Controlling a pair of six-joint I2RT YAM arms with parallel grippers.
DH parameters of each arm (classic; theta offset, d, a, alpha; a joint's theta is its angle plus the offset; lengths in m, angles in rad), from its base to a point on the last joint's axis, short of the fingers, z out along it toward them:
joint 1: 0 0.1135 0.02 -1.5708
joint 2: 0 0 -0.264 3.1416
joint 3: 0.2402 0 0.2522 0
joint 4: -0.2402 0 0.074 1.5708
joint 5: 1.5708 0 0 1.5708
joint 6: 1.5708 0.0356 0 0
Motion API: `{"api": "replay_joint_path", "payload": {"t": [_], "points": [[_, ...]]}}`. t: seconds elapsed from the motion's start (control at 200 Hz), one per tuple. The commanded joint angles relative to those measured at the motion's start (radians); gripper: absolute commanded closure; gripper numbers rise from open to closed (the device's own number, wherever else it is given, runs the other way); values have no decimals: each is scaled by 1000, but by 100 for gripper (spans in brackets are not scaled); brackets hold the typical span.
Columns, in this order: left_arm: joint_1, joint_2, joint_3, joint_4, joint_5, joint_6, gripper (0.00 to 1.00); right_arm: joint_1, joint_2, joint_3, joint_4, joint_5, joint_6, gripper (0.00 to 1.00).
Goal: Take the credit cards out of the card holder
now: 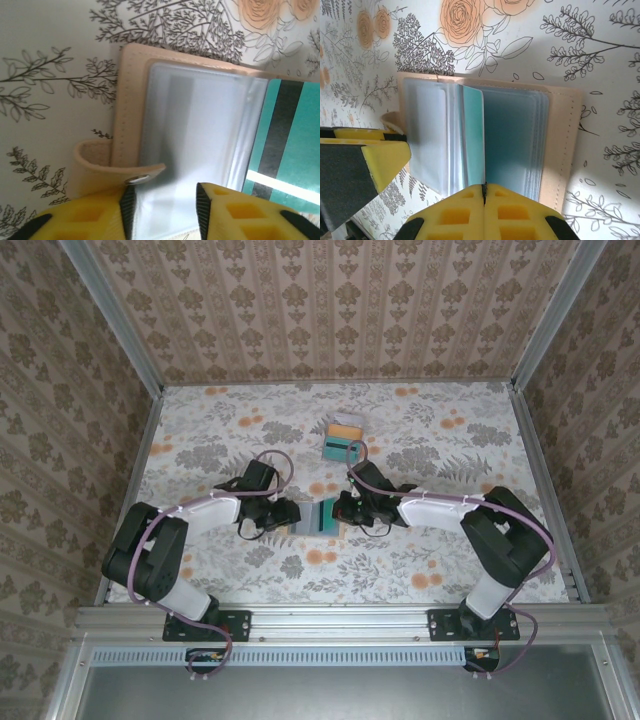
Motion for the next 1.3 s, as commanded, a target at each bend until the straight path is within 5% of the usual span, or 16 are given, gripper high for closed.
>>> {"api": "replay_joint_path", "payload": {"t": [0.0,0.23,0.495,0.85,1.105,1.195,1.295], "points": [[-2,-14,16,-51,-10,4,55,-1,-24,27,-83,35,-45,100],[-12,-35,25,-59,-7,-4,55,7,-37,42,-94,40,-49,100],[-10,-108,71,-108,-23,-21,37,5,-127,110,-228,72,-181,100],[5,-221,122,-172,-70,-31,29,-27,-170,352,-550,216,-646,100],[27,-333,86,-171,-93,-39,22,-69,-110,462,-551,238,-1029,100],[32,-377,70,-180,-105,-45,1,-71,-83,489,-530,269,-1159,100],[40,-416,56,-197,-119,-44,0,-73,-24,554,-549,307,-1277,100]]}}
